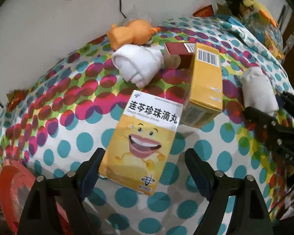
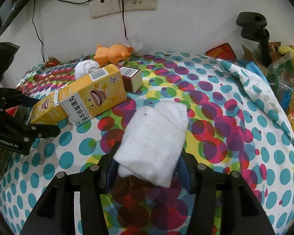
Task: Organize objects
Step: 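Grasp the yellow medicine box with the left gripper while the right gripper holds the white cloth, then carry the yellow medicine box with the left gripper over the red tray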
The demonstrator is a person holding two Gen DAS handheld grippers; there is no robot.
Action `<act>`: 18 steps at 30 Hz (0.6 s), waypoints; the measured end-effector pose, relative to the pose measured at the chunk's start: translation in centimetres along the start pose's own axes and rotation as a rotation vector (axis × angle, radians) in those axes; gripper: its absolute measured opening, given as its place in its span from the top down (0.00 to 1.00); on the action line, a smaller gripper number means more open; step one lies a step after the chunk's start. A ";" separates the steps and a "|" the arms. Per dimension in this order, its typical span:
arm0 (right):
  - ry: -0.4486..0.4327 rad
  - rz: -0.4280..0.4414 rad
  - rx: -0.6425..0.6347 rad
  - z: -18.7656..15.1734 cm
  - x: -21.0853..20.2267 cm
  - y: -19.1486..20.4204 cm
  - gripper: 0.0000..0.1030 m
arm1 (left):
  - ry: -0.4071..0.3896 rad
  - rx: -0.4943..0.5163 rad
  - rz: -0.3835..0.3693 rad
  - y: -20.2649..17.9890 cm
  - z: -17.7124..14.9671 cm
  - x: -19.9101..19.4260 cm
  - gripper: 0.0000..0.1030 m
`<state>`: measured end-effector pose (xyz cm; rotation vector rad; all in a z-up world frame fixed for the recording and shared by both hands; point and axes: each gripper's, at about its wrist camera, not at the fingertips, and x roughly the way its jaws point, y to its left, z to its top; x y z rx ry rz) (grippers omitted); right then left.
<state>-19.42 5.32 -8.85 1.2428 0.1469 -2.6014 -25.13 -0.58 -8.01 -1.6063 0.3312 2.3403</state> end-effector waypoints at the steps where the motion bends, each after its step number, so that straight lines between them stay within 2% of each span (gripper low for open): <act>1: 0.001 -0.004 -0.003 0.0 0.0 0.1 0.50 | 0.000 -0.017 -0.001 0.1 0.0 0.0 0.18; 4: 0.002 -0.010 -0.008 0.1 0.2 0.8 0.51 | 0.000 -0.083 -0.020 0.2 -0.3 0.1 0.20; 6: 0.002 -0.009 -0.009 0.0 0.0 1.2 0.51 | -0.016 -0.112 -0.008 -0.1 -0.5 -0.2 0.27; 8: 0.002 -0.008 -0.009 0.0 -0.1 0.8 0.51 | -0.050 -0.130 0.000 -0.6 -0.9 -0.8 0.48; 18: 0.001 -0.005 -0.009 0.0 0.0 0.5 0.51 | -0.139 -0.249 0.056 -2.1 -4.2 -2.4 0.48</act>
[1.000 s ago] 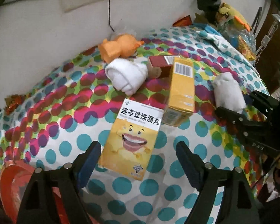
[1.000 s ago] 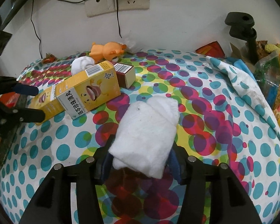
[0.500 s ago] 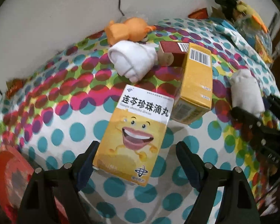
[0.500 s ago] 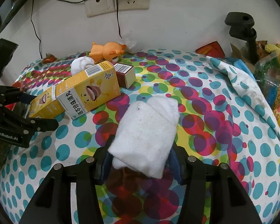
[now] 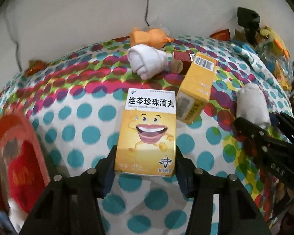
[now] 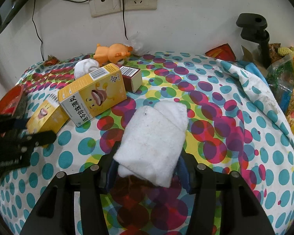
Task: Organize objects
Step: 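Carry the yellow medicine box with the left gripper over the red tray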
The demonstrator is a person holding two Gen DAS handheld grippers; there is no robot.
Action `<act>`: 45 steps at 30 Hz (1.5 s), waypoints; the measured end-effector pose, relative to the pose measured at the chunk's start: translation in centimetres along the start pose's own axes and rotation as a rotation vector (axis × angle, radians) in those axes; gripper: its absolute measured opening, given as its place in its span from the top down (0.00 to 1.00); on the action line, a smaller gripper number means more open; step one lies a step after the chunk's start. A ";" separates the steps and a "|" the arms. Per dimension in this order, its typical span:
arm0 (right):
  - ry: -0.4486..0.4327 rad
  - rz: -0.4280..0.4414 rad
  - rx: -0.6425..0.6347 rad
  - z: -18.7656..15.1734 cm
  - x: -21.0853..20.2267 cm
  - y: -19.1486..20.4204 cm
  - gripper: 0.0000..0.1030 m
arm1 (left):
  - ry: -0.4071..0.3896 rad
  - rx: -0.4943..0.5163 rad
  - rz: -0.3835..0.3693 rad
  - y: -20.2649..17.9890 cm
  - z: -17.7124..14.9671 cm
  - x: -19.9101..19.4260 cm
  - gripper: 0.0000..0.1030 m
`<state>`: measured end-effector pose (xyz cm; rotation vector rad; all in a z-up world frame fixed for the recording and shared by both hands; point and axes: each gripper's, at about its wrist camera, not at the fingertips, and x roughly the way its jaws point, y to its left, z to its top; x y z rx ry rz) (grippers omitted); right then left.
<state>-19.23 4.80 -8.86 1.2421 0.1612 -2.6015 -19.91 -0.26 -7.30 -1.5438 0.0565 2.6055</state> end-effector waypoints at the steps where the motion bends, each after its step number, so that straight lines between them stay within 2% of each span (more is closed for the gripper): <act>1: 0.000 -0.001 -0.001 0.0 0.1 -0.5 0.51 | -0.006 -0.003 0.008 -0.4 -0.3 -0.1 0.48; 4: 0.000 0.001 -0.001 0.0 0.1 -0.8 0.51 | -0.032 -0.050 0.020 -0.5 -1.8 -1.0 0.48; 8: 0.001 -0.006 -0.007 0.0 0.2 -0.5 0.51 | -0.091 -0.106 0.083 -1.2 -4.4 -2.8 0.48; 10: 0.001 -0.008 -0.009 0.0 0.1 0.3 0.51 | -0.109 -0.140 0.079 -1.4 -5.8 -3.5 0.48; 11: 0.001 -0.008 -0.009 0.0 0.1 -1.0 0.51 | -0.120 -0.155 0.068 -1.4 -6.7 -3.9 0.48; 15: 0.004 -0.019 -0.020 0.0 0.3 0.0 0.51 | -0.132 -0.139 0.085 -2.4 -8.8 -5.0 0.48; 19: 0.005 -0.025 -0.025 0.0 0.3 1.4 0.51 | -0.134 -0.118 0.082 -2.8 -9.3 -5.8 0.48; 25: 0.005 -0.026 -0.028 0.0 0.4 -0.2 0.51 | -0.153 -0.121 0.086 -2.6 -10.0 -6.9 0.48; 27: 0.004 -0.028 -0.029 0.0 0.4 0.7 0.51 | -0.147 -0.130 0.086 -2.5 -10.3 -7.0 0.48; 30: 0.004 -0.025 -0.029 0.0 0.4 -0.3 0.51 | -0.142 -0.145 0.059 -2.3 -10.5 -7.4 0.48; 31: 0.004 -0.027 -0.030 0.0 0.4 0.7 0.52 | -0.146 -0.143 0.064 -2.3 -10.6 -7.6 0.48; 32: 0.004 -0.026 -0.030 0.0 0.4 -0.3 0.52 | -0.151 -0.133 0.080 -2.5 -10.6 -7.8 0.48; 36: 0.004 -0.023 -0.029 0.0 0.3 -0.4 0.52 | -0.168 -0.138 0.095 -2.3 -10.5 -8.9 0.48; 40: 0.004 -0.022 -0.030 0.2 0.7 -0.3 0.52 | -0.189 -0.123 0.148 -2.1 -10.5 -9.9 0.48; 45: 0.004 -0.021 -0.031 0.1 0.3 -0.4 0.52 | -0.207 -0.152 0.136 -1.3 -10.5 -11.3 0.48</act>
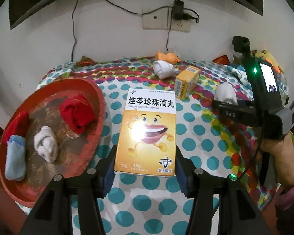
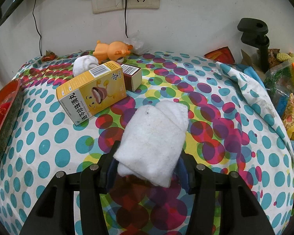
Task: Organize objects
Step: 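Carry the yellow medicine box with the left gripper over the red tray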
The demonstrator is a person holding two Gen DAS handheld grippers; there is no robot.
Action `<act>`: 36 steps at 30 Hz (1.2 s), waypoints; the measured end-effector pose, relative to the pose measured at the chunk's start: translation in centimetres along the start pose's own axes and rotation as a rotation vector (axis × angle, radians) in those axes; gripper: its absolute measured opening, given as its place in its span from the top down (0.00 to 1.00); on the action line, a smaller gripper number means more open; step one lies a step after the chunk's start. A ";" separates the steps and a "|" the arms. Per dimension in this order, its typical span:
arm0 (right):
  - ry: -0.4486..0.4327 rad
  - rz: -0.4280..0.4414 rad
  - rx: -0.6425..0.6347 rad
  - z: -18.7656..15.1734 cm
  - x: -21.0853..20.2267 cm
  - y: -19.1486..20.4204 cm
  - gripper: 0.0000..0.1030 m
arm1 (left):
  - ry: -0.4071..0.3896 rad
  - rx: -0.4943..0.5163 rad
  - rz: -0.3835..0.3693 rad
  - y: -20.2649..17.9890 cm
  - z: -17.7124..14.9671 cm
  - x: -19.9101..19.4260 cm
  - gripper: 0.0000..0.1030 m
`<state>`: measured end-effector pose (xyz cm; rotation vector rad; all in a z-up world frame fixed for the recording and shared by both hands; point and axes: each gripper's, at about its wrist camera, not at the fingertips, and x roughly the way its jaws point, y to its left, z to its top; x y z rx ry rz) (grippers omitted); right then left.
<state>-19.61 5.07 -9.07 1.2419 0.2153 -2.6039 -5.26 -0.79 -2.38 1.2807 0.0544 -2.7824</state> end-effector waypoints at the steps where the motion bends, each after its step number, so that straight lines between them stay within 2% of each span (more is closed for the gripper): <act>1: 0.000 0.000 0.000 0.1 0.0 0.8 0.52 | -0.004 -0.001 0.003 0.1 0.0 -0.2 0.48; 13: 0.000 0.003 -0.002 0.1 0.0 -0.8 0.52 | -0.022 -0.076 0.051 3.7 0.2 -1.4 0.48; 24: 0.000 0.003 -0.004 0.1 0.1 0.0 0.52 | -0.010 -0.161 0.092 7.8 -0.3 -1.7 0.48; 25: 0.000 0.004 -0.004 0.1 0.1 -0.9 0.52 | -0.008 -0.168 0.100 8.2 -0.4 -1.8 0.48; 36: -0.001 0.008 -0.008 0.2 0.3 -1.8 0.52 | -0.001 -0.253 0.156 12.6 -1.3 -1.6 0.48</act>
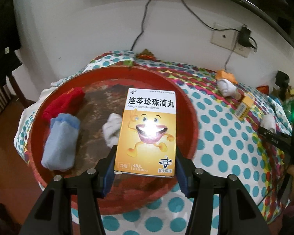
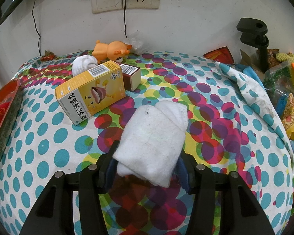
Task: Organize objects
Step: 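Carry the yellow medicine box with the left gripper over the red tray, then lower the yellow box into the tray and open the left gripper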
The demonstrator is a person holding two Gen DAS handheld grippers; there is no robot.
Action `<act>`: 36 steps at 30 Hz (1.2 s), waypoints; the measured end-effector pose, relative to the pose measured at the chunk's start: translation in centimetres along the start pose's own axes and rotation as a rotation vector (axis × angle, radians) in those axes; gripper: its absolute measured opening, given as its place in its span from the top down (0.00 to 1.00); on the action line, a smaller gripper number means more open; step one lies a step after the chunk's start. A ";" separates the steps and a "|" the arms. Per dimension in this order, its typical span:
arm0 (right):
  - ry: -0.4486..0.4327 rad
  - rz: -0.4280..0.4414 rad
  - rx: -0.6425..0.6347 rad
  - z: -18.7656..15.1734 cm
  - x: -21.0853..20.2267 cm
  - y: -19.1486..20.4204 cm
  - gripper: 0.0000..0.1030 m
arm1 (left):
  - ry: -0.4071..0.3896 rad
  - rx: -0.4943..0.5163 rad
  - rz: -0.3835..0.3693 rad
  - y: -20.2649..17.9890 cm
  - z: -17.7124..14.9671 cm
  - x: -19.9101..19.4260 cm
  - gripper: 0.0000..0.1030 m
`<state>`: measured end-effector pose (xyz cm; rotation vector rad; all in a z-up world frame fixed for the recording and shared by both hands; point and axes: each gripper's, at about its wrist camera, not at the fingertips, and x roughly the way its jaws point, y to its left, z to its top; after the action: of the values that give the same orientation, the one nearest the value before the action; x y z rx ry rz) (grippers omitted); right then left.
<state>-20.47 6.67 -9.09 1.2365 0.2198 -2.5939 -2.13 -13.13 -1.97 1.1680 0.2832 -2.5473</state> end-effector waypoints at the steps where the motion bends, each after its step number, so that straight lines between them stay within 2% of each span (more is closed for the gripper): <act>1: 0.000 0.000 0.000 0.0 -0.1 -0.1 0.52 | 0.004 -0.005 0.008 0.4 0.0 0.2 0.48; 14: 0.000 0.005 -0.005 -0.1 -0.1 1.2 0.51 | 0.036 -0.078 0.053 4.1 -0.5 1.8 0.48; 19: 0.000 0.005 -0.007 0.0 -0.1 0.4 0.50 | 0.059 -0.106 0.071 5.3 -0.7 2.5 0.48; 21: 0.000 0.004 -0.008 0.1 -0.1 1.6 0.50 | 0.061 -0.113 0.078 5.7 -0.9 2.7 0.47; 24: 0.000 0.006 -0.008 0.0 -0.2 0.4 0.50 | 0.065 -0.125 0.082 6.2 -1.0 2.9 0.47; 36: 0.000 0.007 -0.011 0.1 -0.2 0.3 0.49 | 0.075 -0.140 0.104 7.5 -1.1 3.3 0.47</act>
<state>-20.31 6.40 -8.90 1.2312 0.2296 -2.5835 -0.64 -20.40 -5.51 1.1949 0.4012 -2.3568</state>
